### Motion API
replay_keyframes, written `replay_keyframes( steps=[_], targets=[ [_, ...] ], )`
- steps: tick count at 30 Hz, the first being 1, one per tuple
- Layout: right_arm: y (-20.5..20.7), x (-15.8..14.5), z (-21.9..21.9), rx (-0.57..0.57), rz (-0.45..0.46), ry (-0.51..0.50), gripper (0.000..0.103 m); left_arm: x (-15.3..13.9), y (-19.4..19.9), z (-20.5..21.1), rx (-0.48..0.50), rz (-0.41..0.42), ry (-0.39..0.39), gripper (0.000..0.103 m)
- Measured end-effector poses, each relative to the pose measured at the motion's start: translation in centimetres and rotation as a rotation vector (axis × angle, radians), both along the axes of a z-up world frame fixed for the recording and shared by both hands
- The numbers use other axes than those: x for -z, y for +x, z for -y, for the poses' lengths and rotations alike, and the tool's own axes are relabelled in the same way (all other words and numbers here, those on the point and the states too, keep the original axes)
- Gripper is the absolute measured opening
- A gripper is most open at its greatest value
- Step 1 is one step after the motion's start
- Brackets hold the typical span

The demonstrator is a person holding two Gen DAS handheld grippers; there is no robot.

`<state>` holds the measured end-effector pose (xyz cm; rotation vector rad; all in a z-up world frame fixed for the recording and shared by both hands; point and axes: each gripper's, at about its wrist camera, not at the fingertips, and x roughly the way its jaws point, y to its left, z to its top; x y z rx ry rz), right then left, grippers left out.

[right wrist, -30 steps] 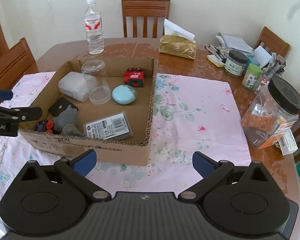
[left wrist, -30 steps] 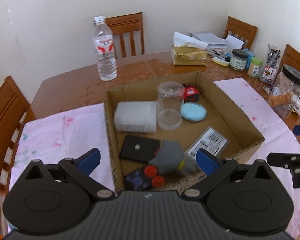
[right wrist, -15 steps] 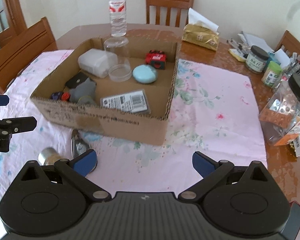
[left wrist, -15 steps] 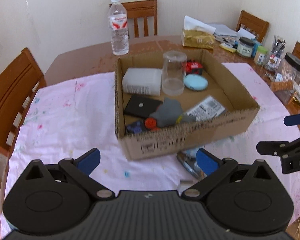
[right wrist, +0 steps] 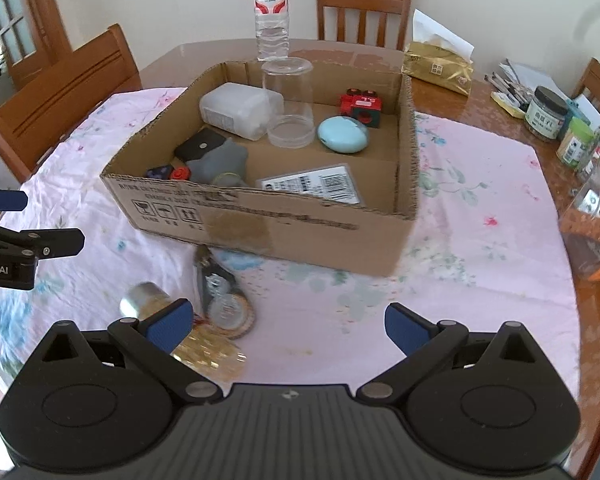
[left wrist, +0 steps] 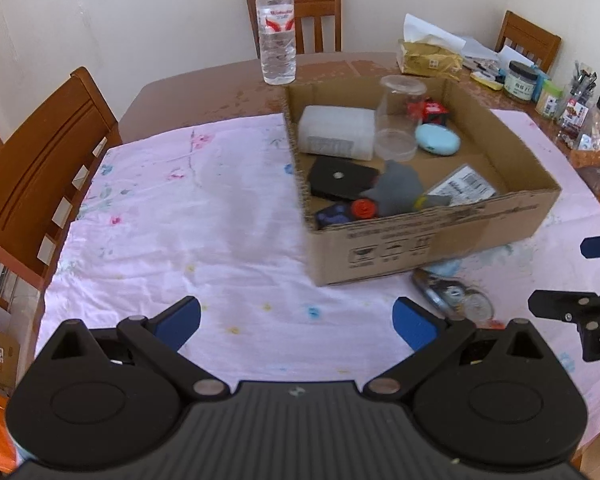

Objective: Organize rigid objects
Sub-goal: 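Grasp the correction tape with the left tool while the right tool grasps the capsule bottle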

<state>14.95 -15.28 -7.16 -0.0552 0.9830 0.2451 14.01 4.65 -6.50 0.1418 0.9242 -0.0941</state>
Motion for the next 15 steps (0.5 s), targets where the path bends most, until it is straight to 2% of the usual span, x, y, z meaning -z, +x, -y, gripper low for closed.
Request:
replay_keyframes(
  steps=[3,8,12,15],
  targets=[
    [-0.2,0.4,-2.3,0.019,0.001,0.004,0.103,0.0,0.4,-1.5,0.030,0.009,0.015,0.102],
    [-0.7,1.1,-6.6,0.028,0.029,-0.061,0.103,0.6,1.3,-3.5,0.059,-0.004,0.034,0.102],
    [-0.5,2.0,-9.4,0.032,0.051,-0.108,0.103,0.9,1.7,-4.0,0.086,-0.011,0.034,0.102],
    [0.0,3.2,-10.3,0.059,0.034,-0.152,0.103,1.0,1.7,-3.8,0.110,-0.015,0.030,0.102]
  ],
)
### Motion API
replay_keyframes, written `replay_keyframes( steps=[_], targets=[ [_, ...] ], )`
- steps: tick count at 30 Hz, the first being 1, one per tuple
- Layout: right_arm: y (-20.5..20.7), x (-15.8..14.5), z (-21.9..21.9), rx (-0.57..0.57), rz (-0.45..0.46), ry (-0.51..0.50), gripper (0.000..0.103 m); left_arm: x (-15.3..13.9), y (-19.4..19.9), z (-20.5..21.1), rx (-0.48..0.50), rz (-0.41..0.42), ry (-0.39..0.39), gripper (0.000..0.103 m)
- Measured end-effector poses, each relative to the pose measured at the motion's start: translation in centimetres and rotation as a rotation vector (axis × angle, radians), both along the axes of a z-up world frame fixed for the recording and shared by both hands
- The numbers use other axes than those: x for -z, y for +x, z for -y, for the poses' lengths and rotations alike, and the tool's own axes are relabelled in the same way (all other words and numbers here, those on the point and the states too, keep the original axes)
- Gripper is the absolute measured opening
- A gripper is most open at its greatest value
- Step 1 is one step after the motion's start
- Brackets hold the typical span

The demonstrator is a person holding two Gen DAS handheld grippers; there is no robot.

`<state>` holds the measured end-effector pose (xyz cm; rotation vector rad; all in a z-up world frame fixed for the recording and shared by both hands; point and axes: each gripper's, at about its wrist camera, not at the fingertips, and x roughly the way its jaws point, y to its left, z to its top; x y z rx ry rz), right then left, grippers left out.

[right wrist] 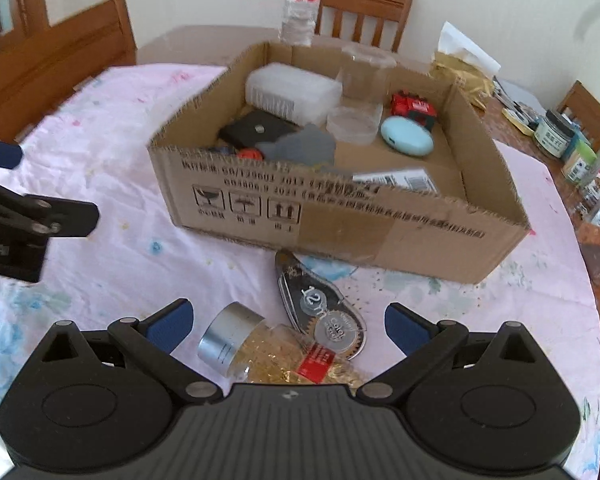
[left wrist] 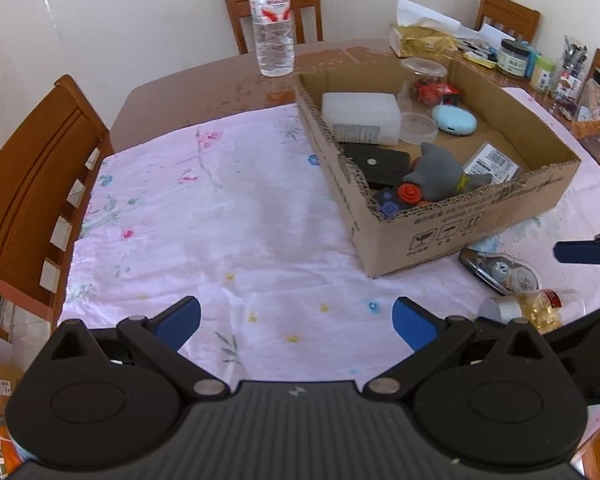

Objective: Organize rigid objects
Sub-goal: 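Grasp the correction tape with the left tool while the right tool grasps the capsule bottle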

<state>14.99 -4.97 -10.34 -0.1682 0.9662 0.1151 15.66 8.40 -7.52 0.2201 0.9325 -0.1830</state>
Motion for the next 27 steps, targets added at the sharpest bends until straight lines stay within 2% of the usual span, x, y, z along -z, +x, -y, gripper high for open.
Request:
replay_keyframes(
  steps=[11,19,22,27],
  targets=[
    [-1.8,0.2,3.7,0.108,-0.028,0.015,0.103,0.5,-0.2,2.7,0.080,-0.020,-0.014,0.102],
    [-2.9,0.5,7.6,0.130,-0.039,0.071,0.103,0.8,-0.5,5.8,0.148,-0.033,-0.024,0.102],
    [-2.5,1.0,9.1,0.158,-0.045,0.059,0.103,1.0,-0.6,6.9,0.165,-0.043,-0.025,0.102],
    [-2.4,1.6,11.3,0.139,-0.044,0.060,0.103,1.5,-0.6,8.5,0.200,-0.055,-0.035,0.102]
  ],
)
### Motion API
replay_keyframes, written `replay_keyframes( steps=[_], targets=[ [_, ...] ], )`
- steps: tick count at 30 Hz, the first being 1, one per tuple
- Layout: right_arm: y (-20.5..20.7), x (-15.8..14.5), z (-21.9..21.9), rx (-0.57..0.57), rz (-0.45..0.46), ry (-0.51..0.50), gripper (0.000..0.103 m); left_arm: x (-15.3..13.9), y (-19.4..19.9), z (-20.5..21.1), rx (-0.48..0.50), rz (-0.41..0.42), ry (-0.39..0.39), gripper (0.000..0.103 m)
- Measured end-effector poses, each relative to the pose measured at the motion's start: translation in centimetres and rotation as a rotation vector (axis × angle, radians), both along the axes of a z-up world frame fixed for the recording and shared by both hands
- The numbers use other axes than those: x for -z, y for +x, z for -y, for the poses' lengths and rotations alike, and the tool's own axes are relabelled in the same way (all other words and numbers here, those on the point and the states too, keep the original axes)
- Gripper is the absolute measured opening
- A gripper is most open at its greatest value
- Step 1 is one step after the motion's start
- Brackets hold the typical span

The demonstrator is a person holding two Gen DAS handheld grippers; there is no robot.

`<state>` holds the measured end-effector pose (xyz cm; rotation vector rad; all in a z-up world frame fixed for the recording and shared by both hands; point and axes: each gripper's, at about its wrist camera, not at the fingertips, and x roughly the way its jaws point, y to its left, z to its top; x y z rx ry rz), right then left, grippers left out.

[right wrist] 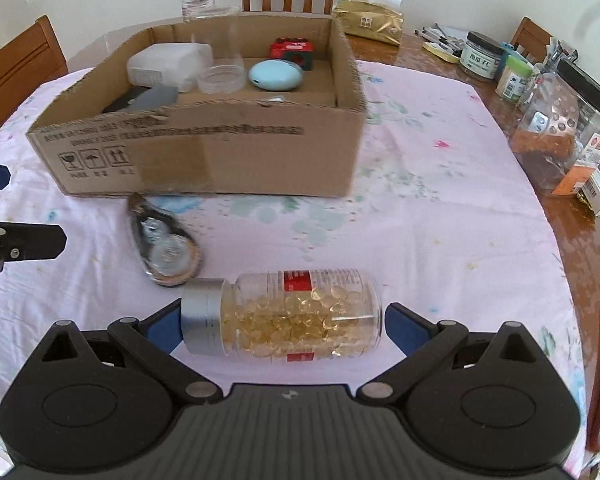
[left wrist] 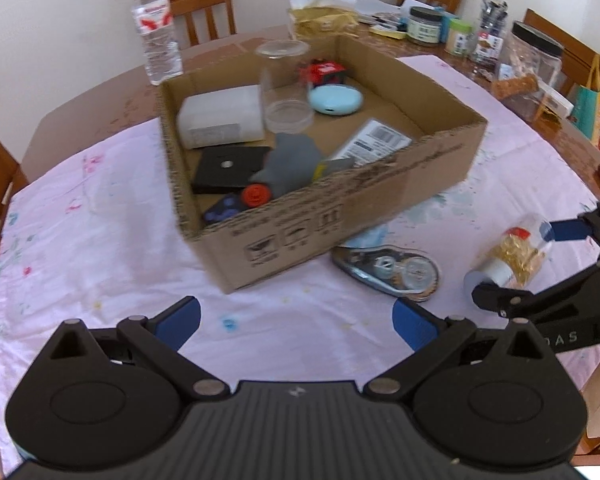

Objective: Organize rigid objects
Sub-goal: 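Grasp the correction tape with the left tool while the right tool grasps the capsule bottle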

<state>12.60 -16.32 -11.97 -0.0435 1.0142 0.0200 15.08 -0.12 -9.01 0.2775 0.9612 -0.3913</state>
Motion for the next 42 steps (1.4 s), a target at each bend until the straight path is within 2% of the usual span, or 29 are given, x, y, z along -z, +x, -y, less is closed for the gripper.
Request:
replay_keyframes(
  steps=[5,14,26,38,42],
  targets=[
    [-0.1,0.8,1.8,-0.022,-0.015,-0.014,0.103,1.1,0.1,1.7,0.041,-0.005,-0.014,0.102],
    [-0.7,1.5,3.5,-0.040,-0.027,0.010,0.103,4.6,0.7,4.4,0.040,-0.020,0.059,0.102],
    [-0.7,1.6,4.0,-0.120,0.001,0.014,0.103,4.9,1.7,5.9,0.024,-0.029,-0.026,0.102],
    [-1.0,1.6,4.1,-0.153,0.026,0.017,0.103,5.2,2.0,7.2,0.028,-0.007,-0.047,0.102],
    [-0.9,1.7,4.2,-0.163,0.028,0.018,0.103,5.0,2.0,7.3,0.028,-0.007,-0.052,0.097]
  ],
)
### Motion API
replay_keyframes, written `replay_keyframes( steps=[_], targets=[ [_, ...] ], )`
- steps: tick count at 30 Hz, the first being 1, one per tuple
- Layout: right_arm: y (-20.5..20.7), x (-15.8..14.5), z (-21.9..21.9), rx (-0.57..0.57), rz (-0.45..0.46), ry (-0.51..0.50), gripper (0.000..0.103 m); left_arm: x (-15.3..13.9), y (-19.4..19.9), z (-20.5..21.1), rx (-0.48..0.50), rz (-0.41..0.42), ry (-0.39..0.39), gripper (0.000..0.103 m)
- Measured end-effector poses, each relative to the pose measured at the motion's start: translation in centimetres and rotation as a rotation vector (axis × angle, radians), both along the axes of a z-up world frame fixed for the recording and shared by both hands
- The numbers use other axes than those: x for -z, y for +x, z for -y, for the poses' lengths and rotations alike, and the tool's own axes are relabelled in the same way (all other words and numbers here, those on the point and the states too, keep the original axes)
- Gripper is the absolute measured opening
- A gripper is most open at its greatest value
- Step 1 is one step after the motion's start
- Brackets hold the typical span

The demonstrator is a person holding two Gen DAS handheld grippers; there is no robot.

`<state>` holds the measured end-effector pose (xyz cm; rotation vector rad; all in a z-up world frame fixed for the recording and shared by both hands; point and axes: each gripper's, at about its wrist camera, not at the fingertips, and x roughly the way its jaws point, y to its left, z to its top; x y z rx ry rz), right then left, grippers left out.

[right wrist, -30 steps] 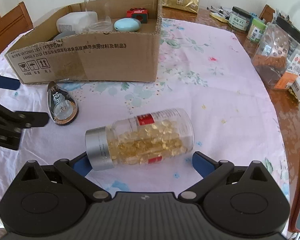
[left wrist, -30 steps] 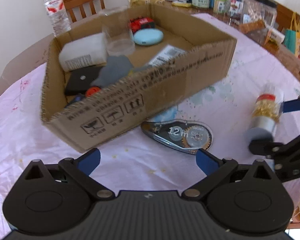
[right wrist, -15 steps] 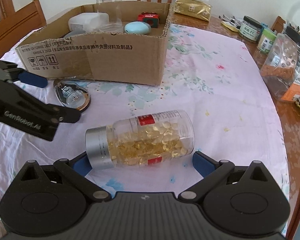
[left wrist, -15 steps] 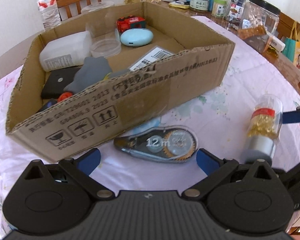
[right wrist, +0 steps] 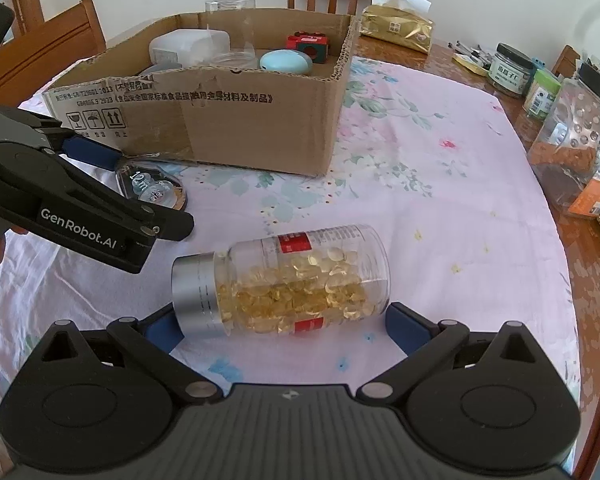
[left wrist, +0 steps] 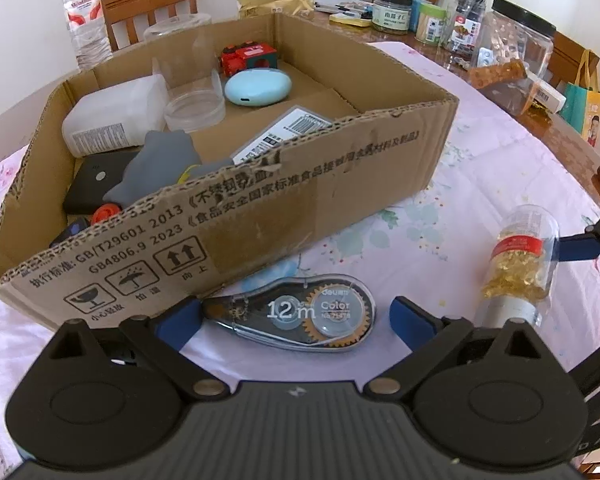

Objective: Organize rigid objects
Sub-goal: 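Grasp the correction tape with the left tool while the right tool grasps the capsule bottle, then lower the correction tape and capsule bottle into the box and open both tools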

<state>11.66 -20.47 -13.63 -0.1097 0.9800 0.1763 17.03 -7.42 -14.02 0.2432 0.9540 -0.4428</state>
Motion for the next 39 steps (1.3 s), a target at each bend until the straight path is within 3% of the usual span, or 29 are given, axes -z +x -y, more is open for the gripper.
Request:
replay_keyframes(
  steps=[2,9,16,23,28,39],
  targets=[
    [0.0,0.0,0.0,-0.003,0.003,0.001,0.103,-0.3,-0.1,0.0,-0.011,0.004,-0.002,0.090],
    [0.1,0.0,0.0,-0.009,0.003,0.001,0.103,-0.4,-0.9,-1.6,-0.053,-0.018,0.017,0.090],
    [0.9,0.0,-0.2,-0.033,-0.014,-0.002,0.103,-0.6,-2.4,-5.6,-0.158,-0.049,0.023,0.090],
    [1.5,0.0,-0.2,-0.069,-0.026,-0.004,0.103,-0.6,-2.4,-5.9,-0.199,-0.041,0.023,0.093],
    [1.6,0.0,-0.2,-0.088,-0.026,-0.004,0.103,-0.5,-2.6,-6.0,-0.209,-0.028,0.018,0.096],
    [2.5,0.0,0.0,-0.186,-0.043,-0.007,0.103,-0.5,-2.4,-6.1,-0.129,-0.030,0.023,0.098]
  ],
)
